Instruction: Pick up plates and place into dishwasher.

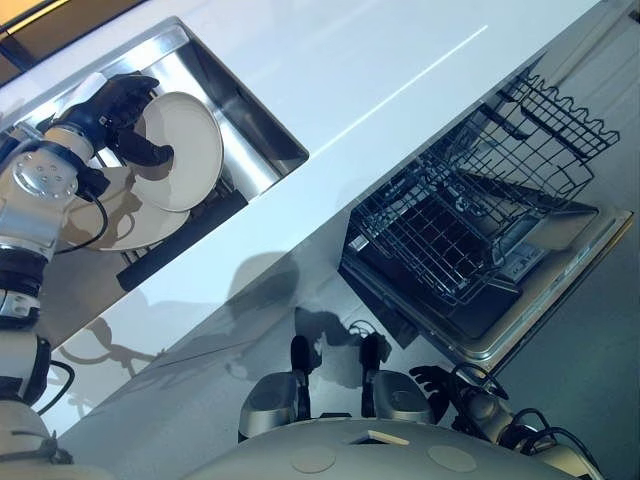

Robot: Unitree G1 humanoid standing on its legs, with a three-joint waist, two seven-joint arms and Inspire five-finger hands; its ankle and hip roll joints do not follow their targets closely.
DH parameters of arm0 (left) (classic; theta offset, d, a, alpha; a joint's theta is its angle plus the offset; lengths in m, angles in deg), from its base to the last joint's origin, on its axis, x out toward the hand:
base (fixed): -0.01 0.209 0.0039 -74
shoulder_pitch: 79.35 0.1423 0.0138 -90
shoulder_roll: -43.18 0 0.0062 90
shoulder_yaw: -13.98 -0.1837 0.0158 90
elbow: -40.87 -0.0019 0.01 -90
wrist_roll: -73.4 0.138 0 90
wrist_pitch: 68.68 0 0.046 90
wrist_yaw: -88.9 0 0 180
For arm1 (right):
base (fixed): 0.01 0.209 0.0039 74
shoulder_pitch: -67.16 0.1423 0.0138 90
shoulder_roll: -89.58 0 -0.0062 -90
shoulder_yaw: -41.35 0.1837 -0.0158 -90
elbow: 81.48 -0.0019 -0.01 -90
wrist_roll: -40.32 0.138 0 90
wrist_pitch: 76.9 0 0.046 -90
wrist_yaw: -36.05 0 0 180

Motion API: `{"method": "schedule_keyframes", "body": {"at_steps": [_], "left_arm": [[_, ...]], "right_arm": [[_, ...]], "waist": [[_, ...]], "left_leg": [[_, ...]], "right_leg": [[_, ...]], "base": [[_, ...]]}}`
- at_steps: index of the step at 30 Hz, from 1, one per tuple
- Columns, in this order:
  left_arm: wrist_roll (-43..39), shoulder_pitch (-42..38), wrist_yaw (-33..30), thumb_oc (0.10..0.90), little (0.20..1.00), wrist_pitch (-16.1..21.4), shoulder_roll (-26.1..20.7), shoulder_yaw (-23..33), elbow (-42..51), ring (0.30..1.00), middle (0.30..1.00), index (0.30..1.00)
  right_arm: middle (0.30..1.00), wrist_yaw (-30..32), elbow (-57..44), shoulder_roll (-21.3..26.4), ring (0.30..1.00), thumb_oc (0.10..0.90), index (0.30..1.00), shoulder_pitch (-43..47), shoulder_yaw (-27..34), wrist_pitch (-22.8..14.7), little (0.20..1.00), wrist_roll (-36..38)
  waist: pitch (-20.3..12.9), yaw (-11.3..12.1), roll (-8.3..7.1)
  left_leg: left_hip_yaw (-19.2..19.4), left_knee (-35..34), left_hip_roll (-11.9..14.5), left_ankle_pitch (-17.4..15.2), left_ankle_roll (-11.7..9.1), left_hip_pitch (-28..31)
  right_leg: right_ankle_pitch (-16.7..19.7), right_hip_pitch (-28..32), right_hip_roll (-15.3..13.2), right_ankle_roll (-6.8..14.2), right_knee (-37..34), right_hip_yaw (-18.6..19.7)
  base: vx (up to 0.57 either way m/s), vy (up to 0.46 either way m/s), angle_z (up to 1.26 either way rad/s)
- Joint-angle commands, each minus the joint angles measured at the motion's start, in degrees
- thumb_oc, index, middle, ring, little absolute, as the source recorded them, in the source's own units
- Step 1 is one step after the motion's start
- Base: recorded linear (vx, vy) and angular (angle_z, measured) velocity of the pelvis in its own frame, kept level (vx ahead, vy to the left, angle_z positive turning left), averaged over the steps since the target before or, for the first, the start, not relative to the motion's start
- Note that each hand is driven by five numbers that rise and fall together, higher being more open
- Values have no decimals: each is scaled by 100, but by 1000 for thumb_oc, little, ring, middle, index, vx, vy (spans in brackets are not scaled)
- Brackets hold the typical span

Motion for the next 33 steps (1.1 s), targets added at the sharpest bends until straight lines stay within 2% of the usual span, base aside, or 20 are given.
{"method": "schedule_keyframes", "body": {"at_steps": [1, 2, 4, 5, 7, 9, 13, 18, 21, 24, 25, 29, 32, 33], "left_arm": [[-861, -805, 787, 800, 900, -32, -323, 65, -41, 900, 900, 900], [-1158, -776, 976, 569, 669, -103, -279, 98, 65, 702, 702, 702], [-1652, -735, 1225, 553, 653, -213, -205, 161, 193, 688, 688, 688], [-1898, -722, 1298, 435, 535, -243, -173, 179, 246, 587, 587, 587], [-2311, -661, 1374, 432, 532, -340, -95, 245, 446, 585, 585, 585], [-2782, -589, 1359, 366, 466, -387, 40, 299, 698, 528, 528, 528], [-3146, -454, 1206, 429, 529, -391, 255, 375, 999, 582, 582, 582], [-3202, -280, 840, 413, 513, -210, 416, 546, 1196, 568, 568, 568], [-2903, -220, 238, 377, 477, 89, 462, 634, 1222, 538, 538, 538], [-2793, -164, -219, 213, 313, 373, 428, 751, 1224, 396, 396, 396], [-2640, -142, -399, 100, 200, 499, 437, 809, 1224, 300, 300, 300], [-2085, 45, -1260, 100, 200, 1110, 344, 1212, 1284, 300, 300, 300], [-1841, 144, -1625, 100, 200, 1369, 278, 1443, 1267, 300, 300, 300], [-1661, 269, -1756, 100, 200, 1608, 222, 1582, 1218, 300, 300, 300]], "right_arm": [[900, -69, -117, 336, 900, 800, 900, -55, -37, -155, 900, 34], [900, -92, -95, 351, 900, 800, 900, -33, 2, -168, 900, -29], [900, -76, -46, 356, 900, 800, 900, -11, 38, -184, 900, -85], [900, -74, -13, 360, 900, 800, 900, 4, 60, -199, 900, -101], [900, -77, 24, 365, 900, 800, 900, 23, 92, -200, 900, -161], [900, -79, 82, 365, 900, 800, 900, 55, 115, -224, 900, -214], [900, -84, 132, 346, 900, 800, 900, 93, 96, -231, 900, -222], [900, -82, 181, 324, 900, 800, 900, 94, 75, -285, 900, -259], [900, 187, 132, 298, 900, 800, 900, 86, 86, -492, 900, -91], [900, 548, -120, 310, 900, 800, 900, 74, 137, -718, 900, 300], [900, 660, -257, 323, 900, 800, 900, 75, 166, -744, 900, 469], [900, 807, -1838, 355, 900, 800, 900, -50, 402, -508, 900, 1492], [900, 752, -2758, 261, 900, 800, 900, -213, 565, -455, 900, 2114], [900, 781, -3389, 150, 900, 800, 900, -351, 656, -461, 900, 2525]], "waist": [[-265, -108, 202], [-266, -99, 218], [-274, -84, 240], [-282, -78, 250], [-314, -63, 269], [-351, -45, 294], [-444, -37, 321], [-586, -29, 338], [-657, -26, 320], [-714, -27, 309], [-729, -28, 299], [-815, -89, 270], [-861, -158, 263], [-887, -216, 264]], "left_leg": [[231, 792, -426, -882, 482, -330], [209, 788, -436, -881, 473, -321], [185, 775, -452, -876, 463, -306], [173, 777, -457, -874, 456, -302], [149, 764, -466, -863, 442, -297], [107, 738, -480, -853, 428, -267], [36, 659, -497, -832, 404, -185], [10, 553, -498, -814, 365, -79], [-1, 510, -490, -815, 345, -16], [-15, 487, -479, -820, 333, 32], [-22, 478, -475, -823, 334, 45], [-41, 426, -457, -843, 330, 118], [-22, 362, -438, -842, 329, 173], [6, 309, -425, -840, 321, 217]], "right_leg": [[-610, -712, 133, 480, 1207, 165], [-630, -700, 130, 468, 1205, 150], [-661, -676, 127, 444, 1197, 119], [-671, -661, 120, 438, 1195, 102], [-689, -639, 124, 420, 1184, 84], [-709, -606, 130, 397, 1177, 59], [-742, -529, 154, 358, 1138, 47], [-759, -410, 187, 317, 1029, 34], [-771, -333, 205, 299, 967, 21], [-770, -266, 216, 288, 914, 8], [-770, -251, 220, 278, 899, 14], [-798, -165, 237, 238, 823, 26], [-809, -128, 253, 217, 778, 39], [-820, -108, 266, 214, 755, 59]], "base": [[0, 0, 0], [-34, -4, 3], [-38, -5, 5], [-35, -9, 7], [-33, -9, 6], [-34, -14, 2], [-17, -11, 7], [-15, -11, 7], [-13, -25, -1], [-7, -40, -1], [3, -39, 0], [-10, -41, -2], [-20, -20, -8], [-46, -14, -10]]}}
